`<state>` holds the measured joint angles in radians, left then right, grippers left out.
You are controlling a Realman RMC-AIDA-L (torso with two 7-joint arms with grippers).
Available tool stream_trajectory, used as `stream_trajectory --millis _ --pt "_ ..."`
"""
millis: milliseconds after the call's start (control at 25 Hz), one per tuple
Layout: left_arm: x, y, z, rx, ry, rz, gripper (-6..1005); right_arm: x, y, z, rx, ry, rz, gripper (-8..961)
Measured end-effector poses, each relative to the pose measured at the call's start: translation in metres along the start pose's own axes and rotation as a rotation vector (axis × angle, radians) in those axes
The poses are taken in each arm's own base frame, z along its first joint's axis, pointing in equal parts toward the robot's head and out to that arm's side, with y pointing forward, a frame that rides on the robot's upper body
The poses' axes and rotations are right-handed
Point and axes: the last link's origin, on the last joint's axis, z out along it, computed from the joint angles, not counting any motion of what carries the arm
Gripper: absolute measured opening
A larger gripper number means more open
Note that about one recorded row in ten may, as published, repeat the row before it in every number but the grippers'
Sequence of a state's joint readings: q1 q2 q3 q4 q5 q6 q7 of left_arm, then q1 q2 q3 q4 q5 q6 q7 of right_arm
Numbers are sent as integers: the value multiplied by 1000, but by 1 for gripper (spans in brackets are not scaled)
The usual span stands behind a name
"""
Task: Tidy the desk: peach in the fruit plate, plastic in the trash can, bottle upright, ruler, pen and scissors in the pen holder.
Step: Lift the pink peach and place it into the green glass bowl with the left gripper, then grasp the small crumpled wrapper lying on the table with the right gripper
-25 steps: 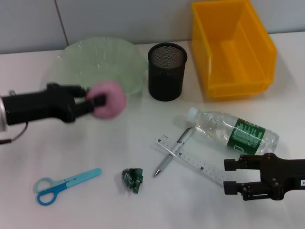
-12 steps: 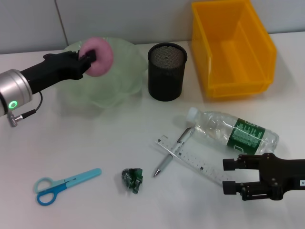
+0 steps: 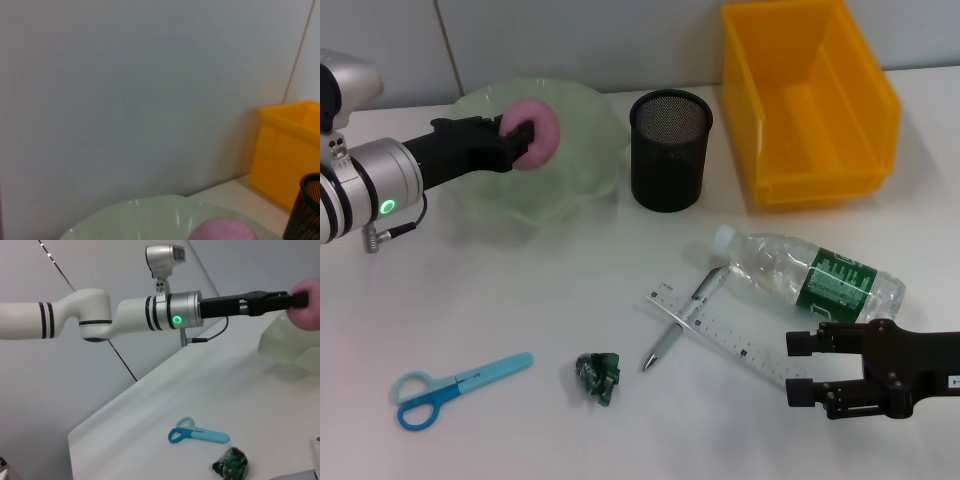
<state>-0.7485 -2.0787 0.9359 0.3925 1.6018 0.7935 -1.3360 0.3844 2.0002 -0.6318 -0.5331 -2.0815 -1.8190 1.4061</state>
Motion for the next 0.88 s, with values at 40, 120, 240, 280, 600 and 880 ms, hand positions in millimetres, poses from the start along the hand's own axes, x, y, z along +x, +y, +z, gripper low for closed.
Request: stream_trajectory --millis 40,120,240,280,600,880 --pt "1 0 0 3 4 -4 224 0 0 0 -1 -1 0 779" --pt "1 -1 0 5 10 -10 275 0 0 0 -1 -2 0 779" --pt "2 -1 0 8 12 -11 384 0 0 0 -1 -3 0 779" --pt "2 -2 0 9 13 -11 426 0 1 0 -1 -3 0 779" --pt "4 -1 -1 3 25 -17 672 0 1 0 -3 -5 0 779" --pt "17 16 -22 -201 109 -88 723 0 0 0 9 -12 0 779"
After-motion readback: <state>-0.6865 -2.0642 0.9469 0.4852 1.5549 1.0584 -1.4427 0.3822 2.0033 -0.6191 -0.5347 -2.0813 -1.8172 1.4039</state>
